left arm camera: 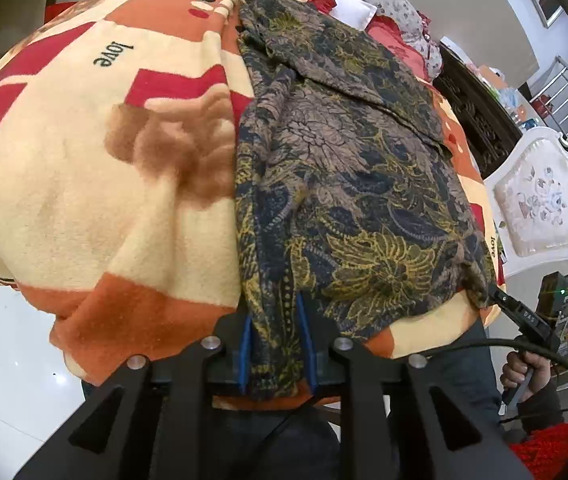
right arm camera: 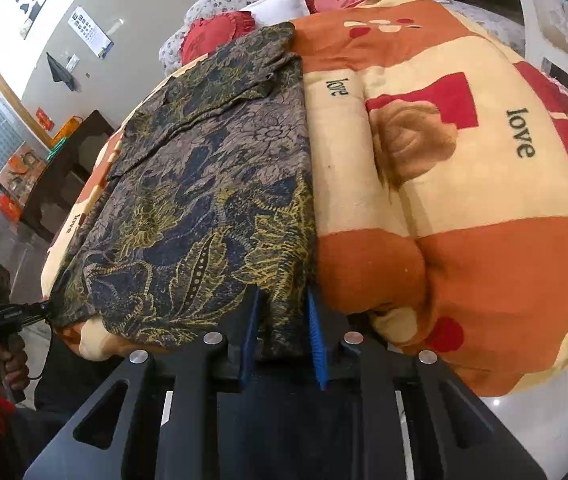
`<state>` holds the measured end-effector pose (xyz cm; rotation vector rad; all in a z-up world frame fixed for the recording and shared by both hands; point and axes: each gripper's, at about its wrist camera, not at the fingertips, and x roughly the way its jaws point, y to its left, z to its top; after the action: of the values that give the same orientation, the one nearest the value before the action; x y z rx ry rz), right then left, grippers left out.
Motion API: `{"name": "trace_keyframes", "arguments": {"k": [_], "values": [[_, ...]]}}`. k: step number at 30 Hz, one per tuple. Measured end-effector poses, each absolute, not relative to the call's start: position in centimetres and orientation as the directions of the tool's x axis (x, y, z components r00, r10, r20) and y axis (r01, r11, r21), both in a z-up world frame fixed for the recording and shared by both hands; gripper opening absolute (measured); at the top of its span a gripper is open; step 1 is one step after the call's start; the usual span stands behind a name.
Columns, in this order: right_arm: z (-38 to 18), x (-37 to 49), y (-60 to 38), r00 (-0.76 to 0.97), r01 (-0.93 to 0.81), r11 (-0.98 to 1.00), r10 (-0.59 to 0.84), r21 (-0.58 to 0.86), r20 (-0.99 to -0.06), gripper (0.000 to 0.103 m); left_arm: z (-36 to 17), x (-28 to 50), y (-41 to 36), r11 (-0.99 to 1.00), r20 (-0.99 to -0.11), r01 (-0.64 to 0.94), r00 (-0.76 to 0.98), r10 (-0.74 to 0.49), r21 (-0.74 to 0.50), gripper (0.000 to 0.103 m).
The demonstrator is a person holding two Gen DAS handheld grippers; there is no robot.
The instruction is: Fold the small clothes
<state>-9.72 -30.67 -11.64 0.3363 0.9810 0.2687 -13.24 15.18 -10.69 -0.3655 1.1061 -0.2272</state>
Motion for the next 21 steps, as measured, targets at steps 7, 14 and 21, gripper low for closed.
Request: {"name": "trace_keyframes", "arguments": {"k": [7,14,21], "values": [[-11.2,-9.8,-30.6,0.522,-0.098,0.919,0.374,0.382,-0.767,0.011,-10.8,-13.4,14.8,0.927,-0.828,0.000,0.449,-0.336,-0.375,0.021],[-11.2,-9.5,-30.2,0.507,-0.089,0.930,0.351,0.357,-0.787,0.010,-10.5,-13.0,14.2,0.945,-0.867,-0.064,0.421,-0.265,-0.320,0.020],[-8.8,-10.3,-30.4,0.575,-0.114,0.940,0.327,0.323,-0.750,0.007,-10.4,-12.8,13.1,0.967,-0.892,-0.077,0.409,-0.192,-0.243,0.017]]}}
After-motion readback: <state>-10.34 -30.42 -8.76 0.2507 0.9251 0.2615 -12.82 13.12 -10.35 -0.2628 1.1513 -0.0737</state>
